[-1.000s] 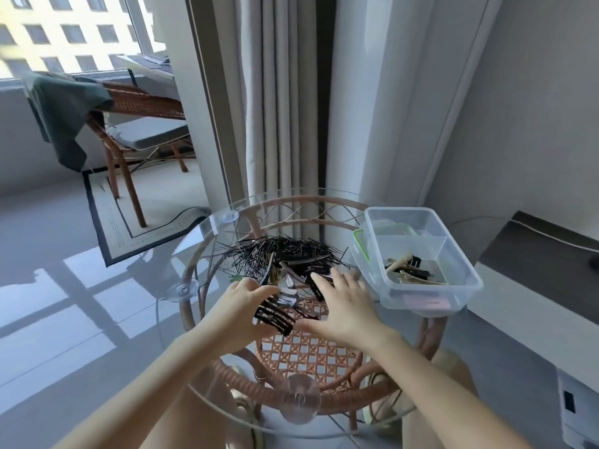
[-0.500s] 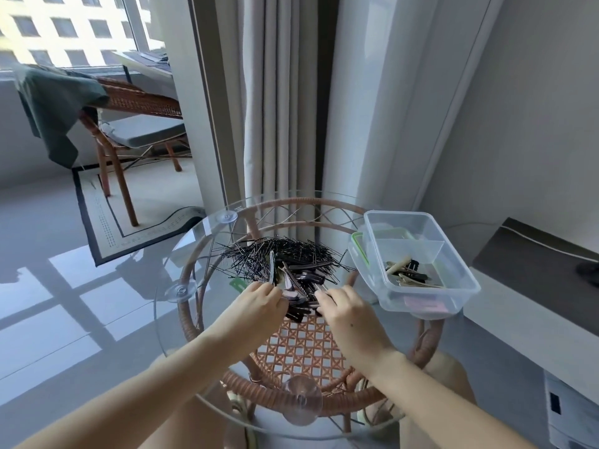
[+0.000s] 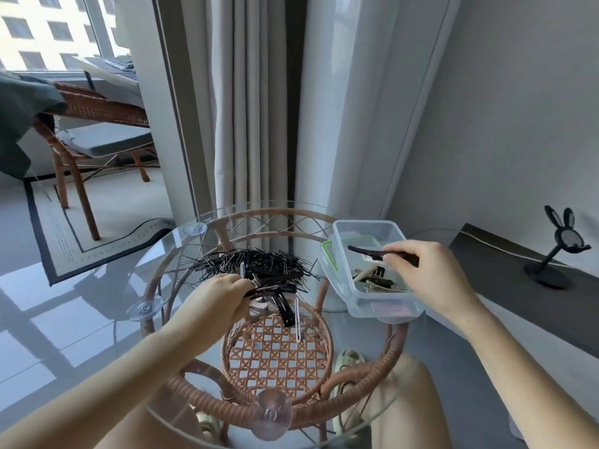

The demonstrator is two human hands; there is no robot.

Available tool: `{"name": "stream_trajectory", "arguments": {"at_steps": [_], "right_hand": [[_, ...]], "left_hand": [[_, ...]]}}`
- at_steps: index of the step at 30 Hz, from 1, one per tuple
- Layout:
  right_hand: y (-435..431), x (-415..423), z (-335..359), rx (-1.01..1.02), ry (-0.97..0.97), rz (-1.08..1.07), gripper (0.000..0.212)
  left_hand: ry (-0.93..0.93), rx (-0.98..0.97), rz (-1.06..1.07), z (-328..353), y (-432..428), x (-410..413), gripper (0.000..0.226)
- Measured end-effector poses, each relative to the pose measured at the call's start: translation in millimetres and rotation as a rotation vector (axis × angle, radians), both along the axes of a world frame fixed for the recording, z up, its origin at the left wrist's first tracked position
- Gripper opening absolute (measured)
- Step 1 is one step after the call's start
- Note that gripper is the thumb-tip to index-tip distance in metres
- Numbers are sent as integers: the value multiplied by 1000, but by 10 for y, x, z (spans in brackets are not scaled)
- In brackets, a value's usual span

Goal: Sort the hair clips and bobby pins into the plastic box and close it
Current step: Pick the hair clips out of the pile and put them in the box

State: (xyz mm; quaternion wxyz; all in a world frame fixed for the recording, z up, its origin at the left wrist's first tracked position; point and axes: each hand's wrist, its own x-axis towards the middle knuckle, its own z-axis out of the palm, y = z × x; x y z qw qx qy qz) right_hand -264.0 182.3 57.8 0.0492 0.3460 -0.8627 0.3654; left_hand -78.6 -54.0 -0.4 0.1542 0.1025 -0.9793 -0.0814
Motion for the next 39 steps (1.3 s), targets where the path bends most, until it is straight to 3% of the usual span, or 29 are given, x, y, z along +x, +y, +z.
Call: {"name": "stream_trajectory", "arguments": {"at_steps": [5,7,11,14,19,22,25,26,28,31,34,39], "right_hand": [[80,-375,-230,279,-138,31,22],[65,-386,-310,289,-168,64,25],[76,-411,-367,71,-31,-56,28],[168,-428,-382,-140,54,-201,29],[245,-405,-402,-207,115,-261,28],[190,-282,-379,-249,225,-211,22],[54,47,-343,-272,276,-34,16],[-4,192,-348,-241,243,50,21],[-143,483,-402,-75,106,204,51],[-402,758,-661,345,-14,262,90],[-714,864,-896,527,0,167,100],[-1184,922,-949,554,76,93,97]], "left_hand": [[122,202,-18,431,258,-368,14],[170,270,-81,550,421,-612,16],[128,281,-171,644,753,-1138,19],[-5,185,-236,601,955,-1479,19],[-274,23,-277,409,1092,-1742,24],[-176,104,-239,418,991,-1653,33],[8,165,-125,463,682,-1344,26],[46,180,-61,461,556,-1188,24],[78,208,74,406,301,-833,22],[-102,216,273,202,10,-287,30],[-346,228,437,-63,-85,104,57],[-298,153,554,-354,-78,174,77]]}}
